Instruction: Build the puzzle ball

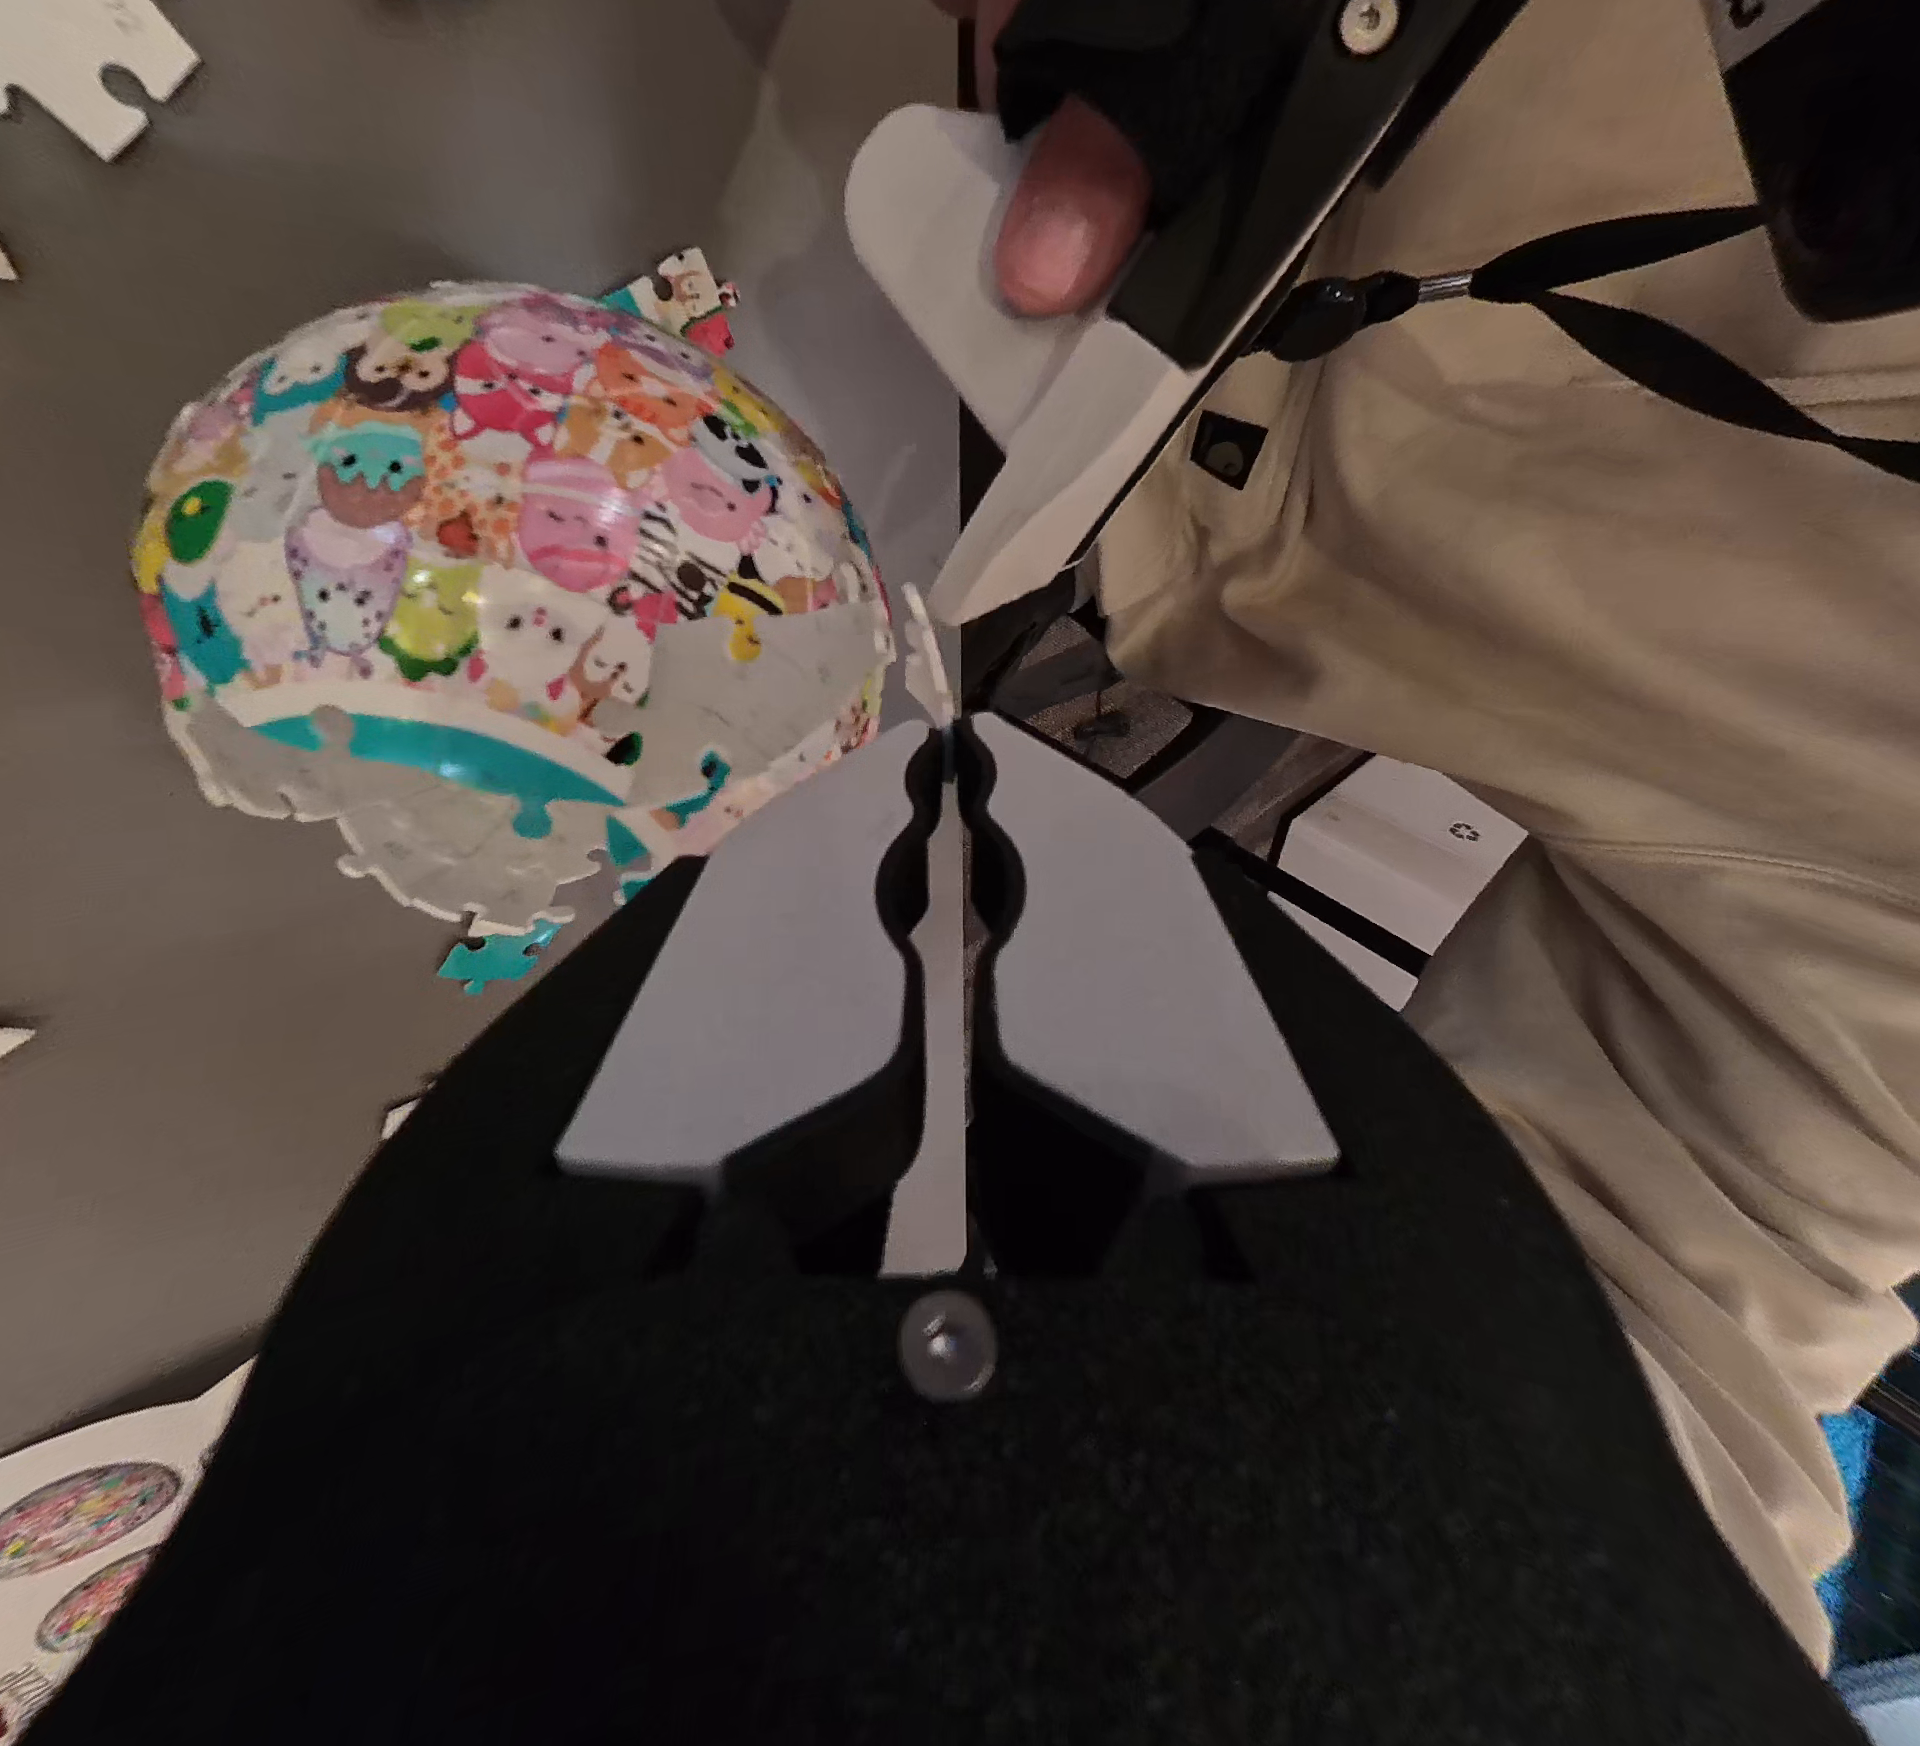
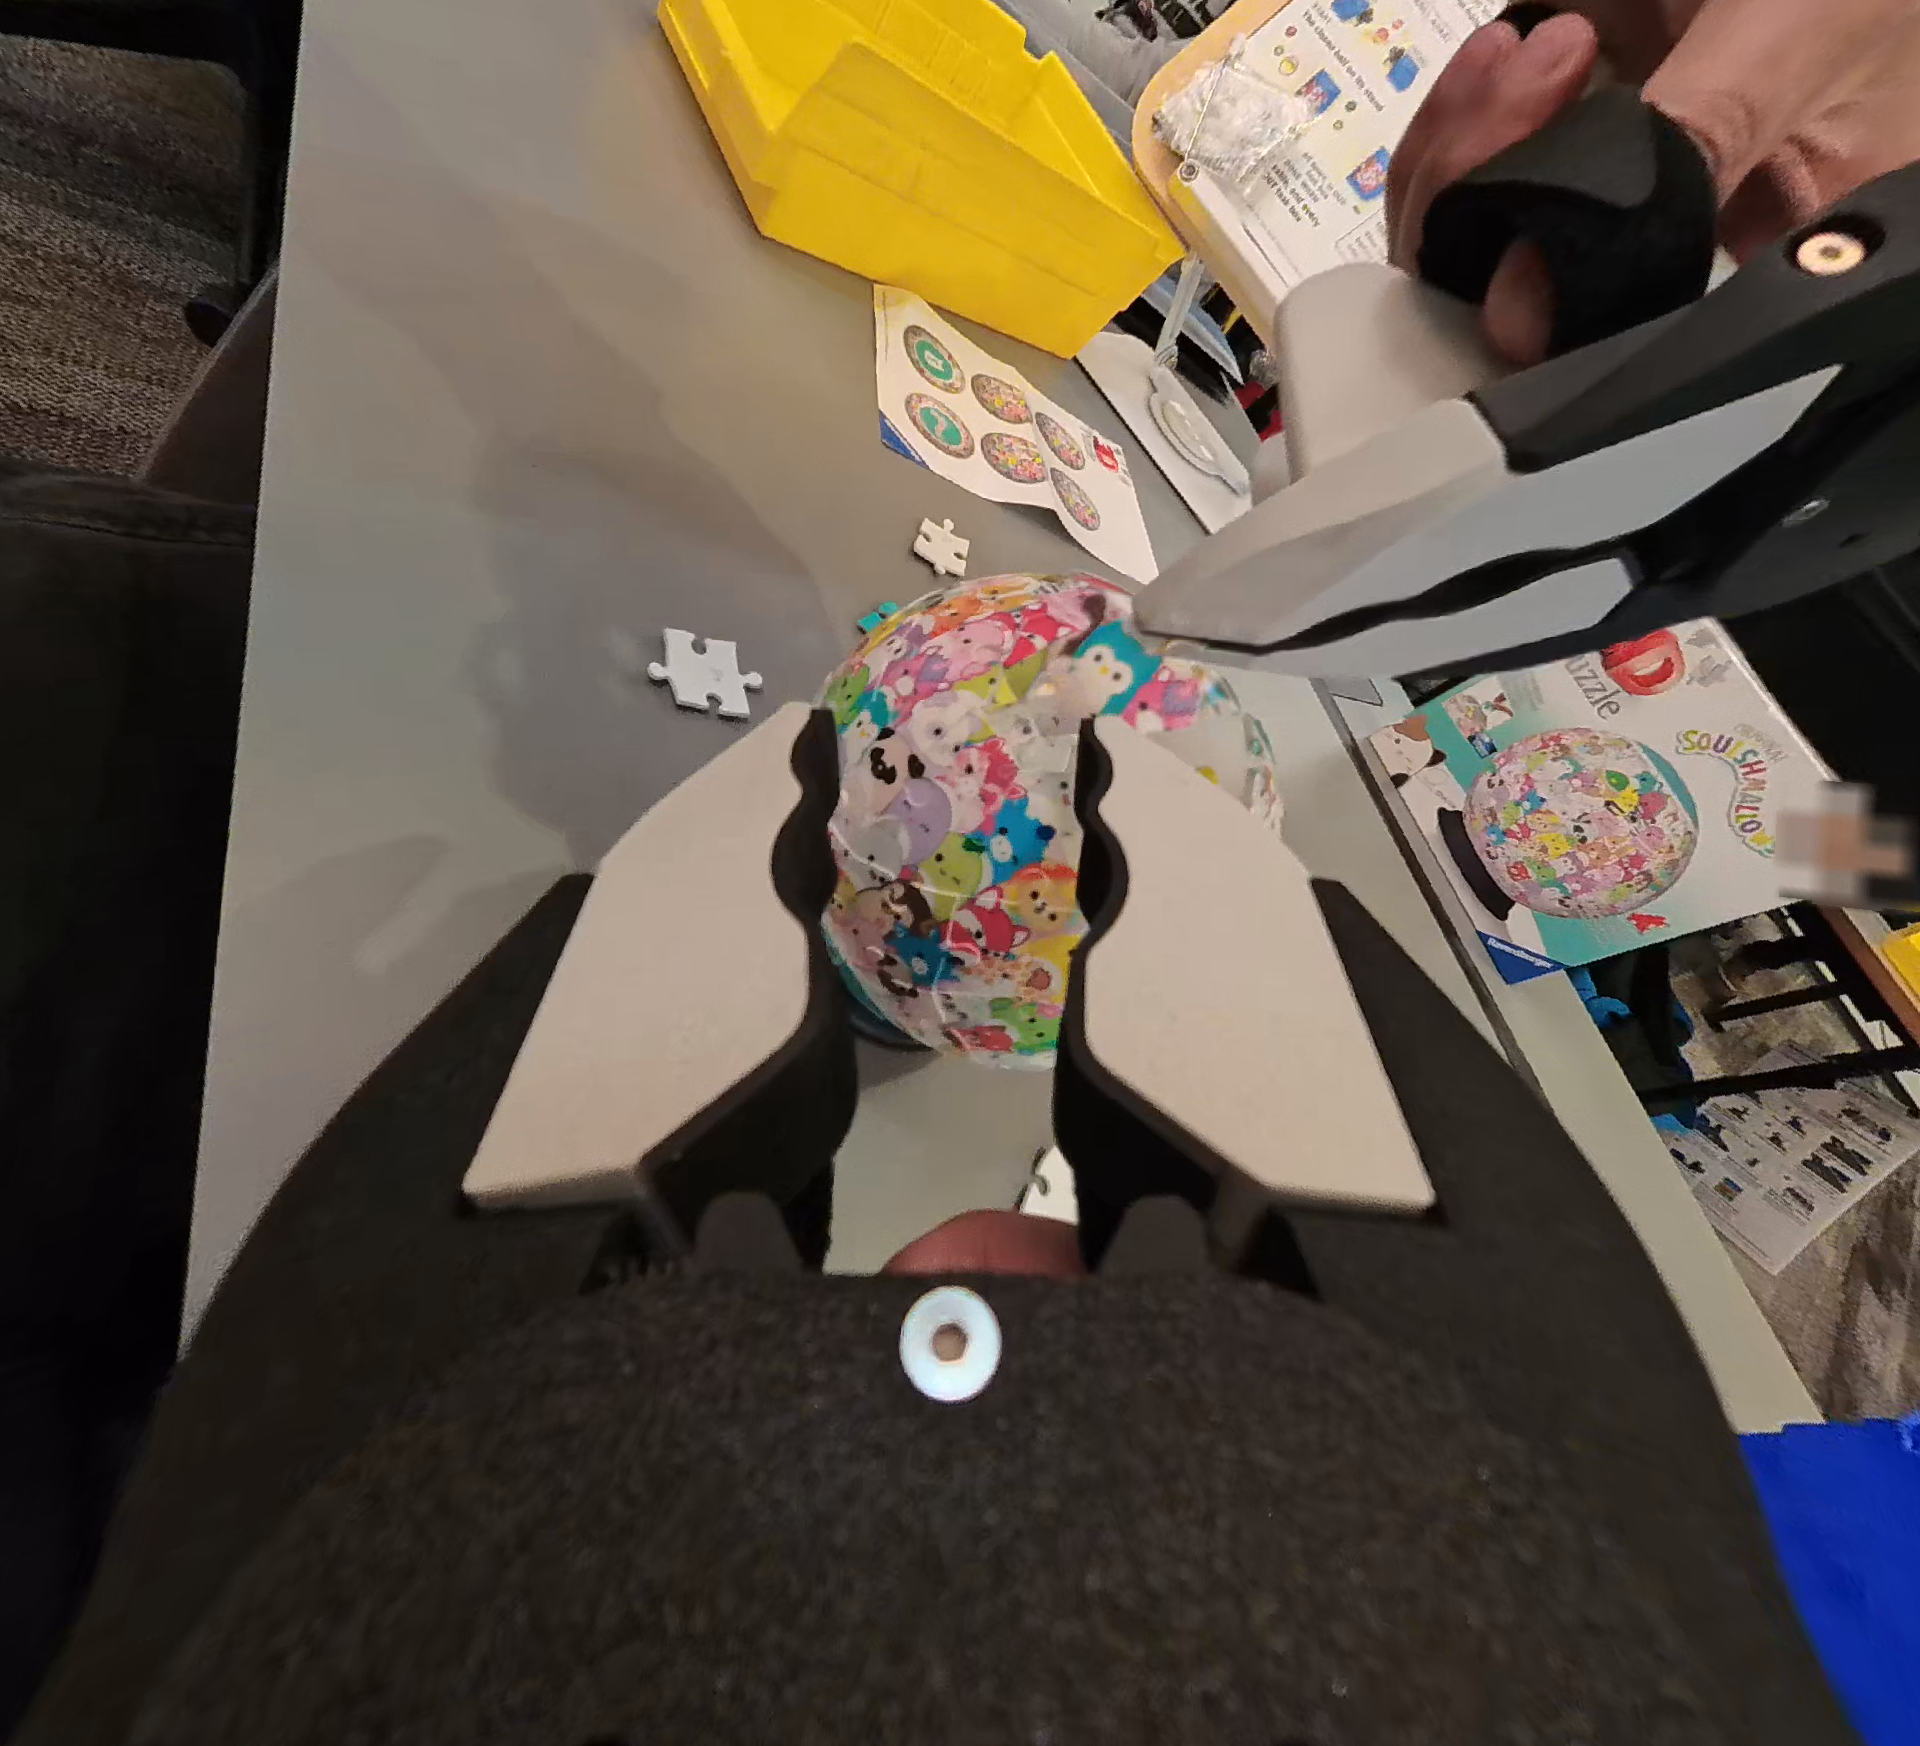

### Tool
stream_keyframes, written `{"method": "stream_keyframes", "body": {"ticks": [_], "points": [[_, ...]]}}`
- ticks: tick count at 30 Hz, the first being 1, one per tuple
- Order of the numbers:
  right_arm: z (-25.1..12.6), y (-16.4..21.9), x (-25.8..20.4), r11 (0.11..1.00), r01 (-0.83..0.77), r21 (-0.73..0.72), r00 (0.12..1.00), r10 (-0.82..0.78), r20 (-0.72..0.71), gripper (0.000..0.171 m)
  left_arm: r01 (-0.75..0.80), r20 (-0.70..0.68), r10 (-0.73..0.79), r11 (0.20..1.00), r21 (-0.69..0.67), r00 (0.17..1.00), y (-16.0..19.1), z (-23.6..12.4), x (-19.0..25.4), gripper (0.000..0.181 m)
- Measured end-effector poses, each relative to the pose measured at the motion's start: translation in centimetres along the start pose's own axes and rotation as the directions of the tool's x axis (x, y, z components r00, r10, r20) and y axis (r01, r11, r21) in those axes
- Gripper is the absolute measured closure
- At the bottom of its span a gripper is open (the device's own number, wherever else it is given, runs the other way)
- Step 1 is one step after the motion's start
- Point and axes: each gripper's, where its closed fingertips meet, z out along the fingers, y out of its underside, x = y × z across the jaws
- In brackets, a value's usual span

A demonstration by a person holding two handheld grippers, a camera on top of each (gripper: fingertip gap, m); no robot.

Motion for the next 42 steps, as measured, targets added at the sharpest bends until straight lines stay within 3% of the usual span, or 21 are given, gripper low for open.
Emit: {"method": "stream_keyframes", "body": {"ticks": [42], "points": [[0.6, 0.5, -0.5, 1.0, -0.021, -0.011, 0.999, 0.021, 0.029, 0.124, 0.007, 0.038, -0.006, 1.0, -0.012, 0.999, -0.1, 0.4, -1.1, 0.177]]}}
